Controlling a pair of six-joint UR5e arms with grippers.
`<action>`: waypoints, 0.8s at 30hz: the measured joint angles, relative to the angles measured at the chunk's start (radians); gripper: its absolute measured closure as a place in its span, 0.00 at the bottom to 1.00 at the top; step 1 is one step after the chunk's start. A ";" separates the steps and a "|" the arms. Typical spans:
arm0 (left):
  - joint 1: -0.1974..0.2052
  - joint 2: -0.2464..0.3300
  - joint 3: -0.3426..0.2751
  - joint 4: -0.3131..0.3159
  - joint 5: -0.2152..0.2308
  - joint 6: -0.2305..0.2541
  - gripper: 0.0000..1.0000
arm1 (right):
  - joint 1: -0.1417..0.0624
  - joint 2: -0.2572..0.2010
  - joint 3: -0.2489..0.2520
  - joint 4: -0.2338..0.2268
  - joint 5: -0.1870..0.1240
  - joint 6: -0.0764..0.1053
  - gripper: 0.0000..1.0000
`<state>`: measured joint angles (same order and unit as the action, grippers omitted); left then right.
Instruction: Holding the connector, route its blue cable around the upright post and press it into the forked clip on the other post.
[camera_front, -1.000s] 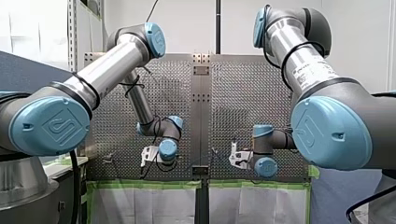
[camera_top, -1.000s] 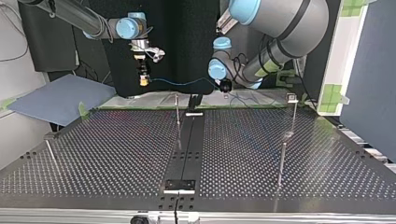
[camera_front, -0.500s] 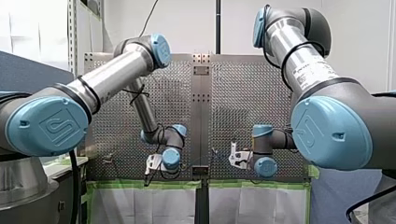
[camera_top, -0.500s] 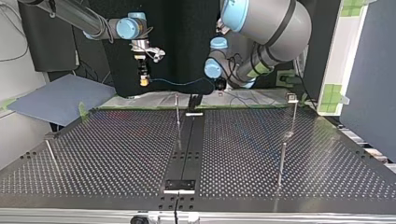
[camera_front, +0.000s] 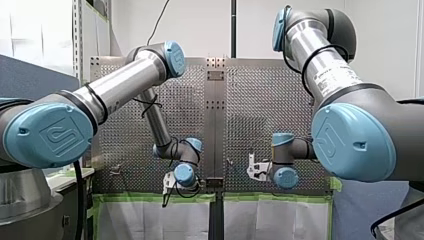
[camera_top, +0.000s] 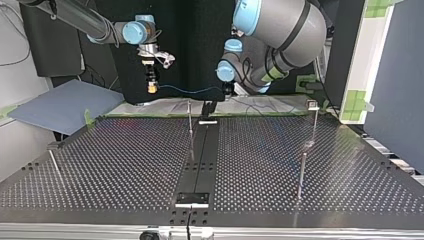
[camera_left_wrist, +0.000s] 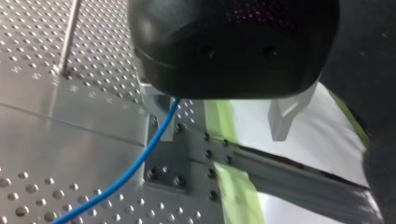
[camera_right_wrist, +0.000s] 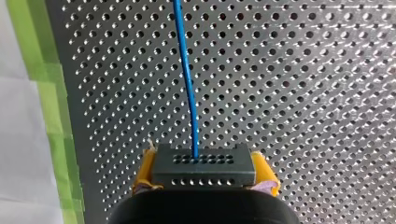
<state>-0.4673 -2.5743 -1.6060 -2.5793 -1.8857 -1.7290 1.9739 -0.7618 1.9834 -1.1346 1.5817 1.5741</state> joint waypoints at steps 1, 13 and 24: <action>0.001 0.000 0.000 0.010 0.010 -0.010 0.00 | -0.001 0.000 0.000 0.006 0.001 -0.007 1.00; 0.017 0.000 0.000 0.095 0.108 -0.107 0.00 | 0.003 0.000 -0.013 0.033 -0.006 -0.053 1.00; 0.026 0.000 -0.001 0.103 0.204 -0.204 0.00 | -0.002 0.001 -0.034 0.044 -0.063 -0.052 1.00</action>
<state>-0.4409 -2.5742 -1.6071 -2.4762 -1.6818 -1.9326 1.9719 -0.7606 1.9493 -1.0908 1.5189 1.5223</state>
